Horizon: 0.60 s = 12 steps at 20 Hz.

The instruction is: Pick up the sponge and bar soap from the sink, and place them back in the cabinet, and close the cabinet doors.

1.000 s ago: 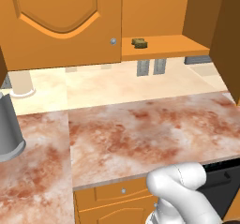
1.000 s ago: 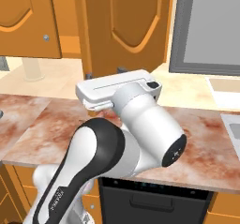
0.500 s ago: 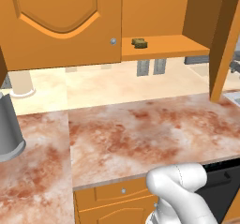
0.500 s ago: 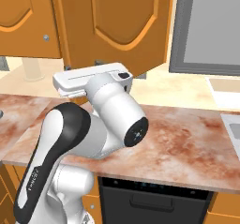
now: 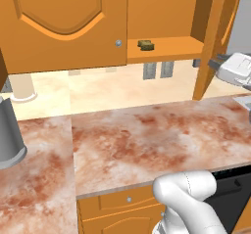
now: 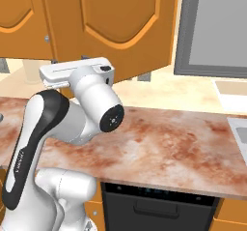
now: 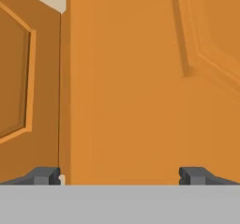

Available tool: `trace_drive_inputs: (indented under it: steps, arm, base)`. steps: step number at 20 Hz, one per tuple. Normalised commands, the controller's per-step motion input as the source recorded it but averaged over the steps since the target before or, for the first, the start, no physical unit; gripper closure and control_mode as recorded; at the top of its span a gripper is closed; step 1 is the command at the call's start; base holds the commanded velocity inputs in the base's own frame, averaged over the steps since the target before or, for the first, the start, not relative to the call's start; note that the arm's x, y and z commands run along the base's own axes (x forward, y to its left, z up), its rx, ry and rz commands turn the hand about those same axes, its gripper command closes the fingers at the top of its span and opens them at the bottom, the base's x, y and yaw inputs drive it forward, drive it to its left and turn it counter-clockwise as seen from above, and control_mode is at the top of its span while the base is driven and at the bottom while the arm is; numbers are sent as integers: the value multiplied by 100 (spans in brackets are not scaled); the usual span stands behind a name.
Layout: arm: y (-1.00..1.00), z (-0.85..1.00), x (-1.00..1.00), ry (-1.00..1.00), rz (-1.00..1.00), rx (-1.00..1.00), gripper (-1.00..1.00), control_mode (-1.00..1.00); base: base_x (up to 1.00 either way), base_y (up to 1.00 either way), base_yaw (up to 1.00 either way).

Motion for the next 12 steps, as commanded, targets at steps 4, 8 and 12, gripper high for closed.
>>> trace_drive_inputs:
  steps: [4, 8, 12]
  arm:
    - [28, 0, 55, 0, 0, 0, -100, -100]
    - [18, 0, 55, 0, 0, 0, -100, -100]
    - [18, 0, 55, 0, 0, 0, -100, -100]
  base:
    - [0, 0, 0]
    - [0, 0, 0]
    - [0, 0, 0]
